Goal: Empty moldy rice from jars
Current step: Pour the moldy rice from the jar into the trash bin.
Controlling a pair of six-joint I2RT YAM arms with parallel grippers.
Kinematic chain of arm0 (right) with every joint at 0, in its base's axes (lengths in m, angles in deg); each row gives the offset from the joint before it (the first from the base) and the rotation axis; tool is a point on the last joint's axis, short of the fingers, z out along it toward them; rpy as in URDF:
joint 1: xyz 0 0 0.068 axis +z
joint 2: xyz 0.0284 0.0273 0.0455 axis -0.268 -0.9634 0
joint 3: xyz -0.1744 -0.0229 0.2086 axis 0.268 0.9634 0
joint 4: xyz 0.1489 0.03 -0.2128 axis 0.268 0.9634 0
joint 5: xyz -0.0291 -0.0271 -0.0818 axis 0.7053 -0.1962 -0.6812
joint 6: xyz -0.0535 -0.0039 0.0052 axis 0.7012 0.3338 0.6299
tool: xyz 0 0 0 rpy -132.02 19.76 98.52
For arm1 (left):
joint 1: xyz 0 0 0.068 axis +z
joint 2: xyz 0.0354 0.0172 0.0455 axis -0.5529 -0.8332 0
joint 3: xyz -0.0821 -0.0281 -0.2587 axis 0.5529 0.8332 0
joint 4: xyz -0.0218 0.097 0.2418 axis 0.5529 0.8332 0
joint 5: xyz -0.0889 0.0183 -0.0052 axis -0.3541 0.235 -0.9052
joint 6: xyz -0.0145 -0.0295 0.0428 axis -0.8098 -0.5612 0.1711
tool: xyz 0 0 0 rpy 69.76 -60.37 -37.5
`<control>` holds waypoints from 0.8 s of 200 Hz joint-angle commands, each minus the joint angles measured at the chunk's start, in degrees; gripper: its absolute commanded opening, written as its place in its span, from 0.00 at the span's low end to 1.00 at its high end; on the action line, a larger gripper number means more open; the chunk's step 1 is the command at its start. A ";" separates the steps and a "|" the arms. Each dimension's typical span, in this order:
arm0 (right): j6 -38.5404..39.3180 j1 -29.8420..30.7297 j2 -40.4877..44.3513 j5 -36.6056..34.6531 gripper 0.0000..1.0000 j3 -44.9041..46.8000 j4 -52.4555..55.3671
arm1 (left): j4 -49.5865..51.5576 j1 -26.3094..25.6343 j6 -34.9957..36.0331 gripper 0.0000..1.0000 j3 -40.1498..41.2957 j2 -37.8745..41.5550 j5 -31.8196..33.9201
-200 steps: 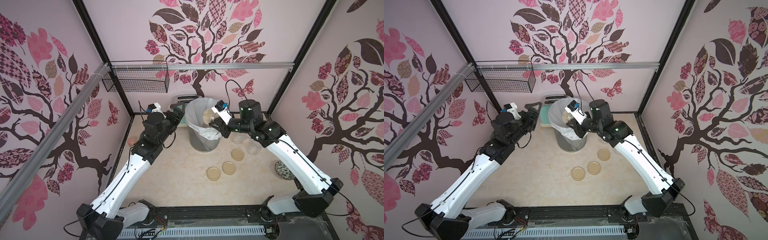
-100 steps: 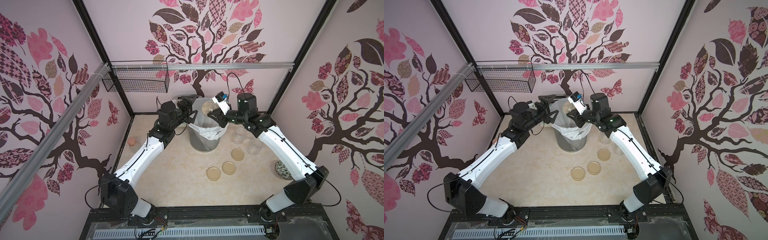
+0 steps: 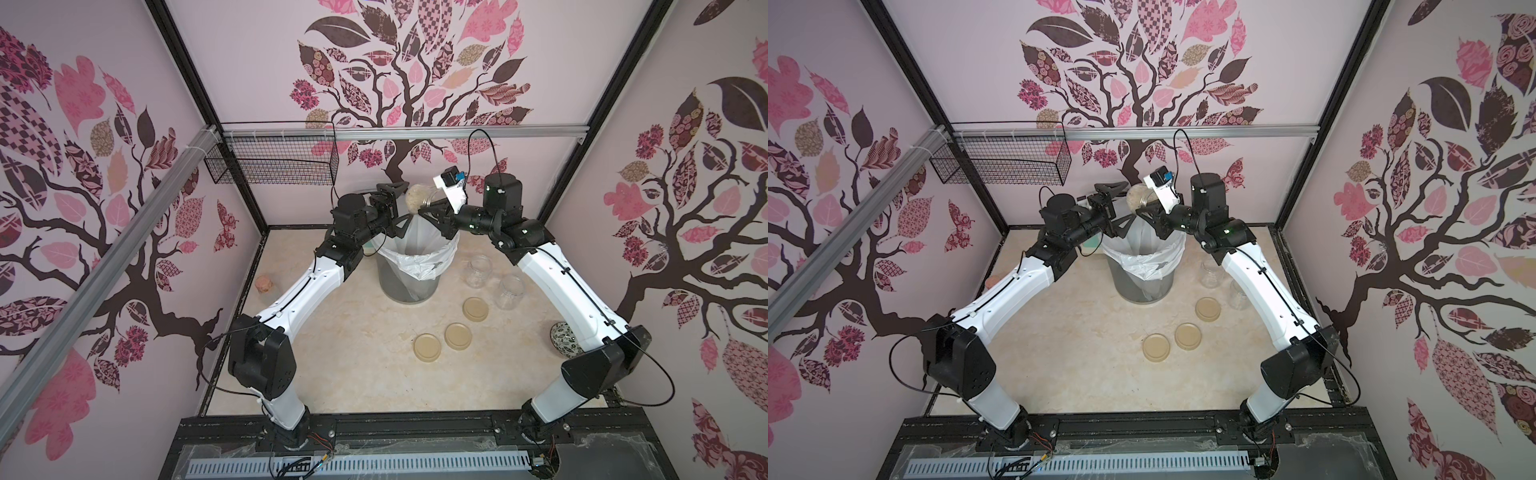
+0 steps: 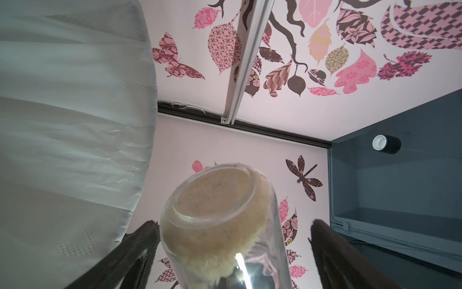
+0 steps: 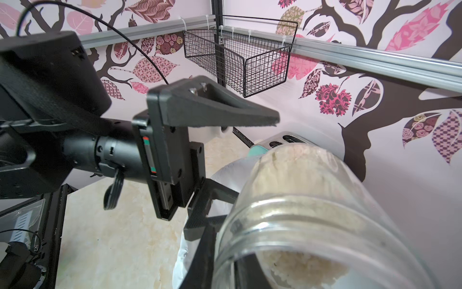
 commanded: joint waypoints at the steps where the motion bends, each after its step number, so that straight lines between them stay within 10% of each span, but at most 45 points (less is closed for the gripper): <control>1: -0.68 -0.17 0.72 3.34 0.00 -3.59 -7.38 | -3.00 -0.82 -3.61 0.98 -2.10 -1.42 -1.43; 160: -2.88 -0.20 2.92 5.81 0.00 3.32 -11.84 | -15.61 -3.08 -12.49 0.84 -3.98 -7.34 -1.73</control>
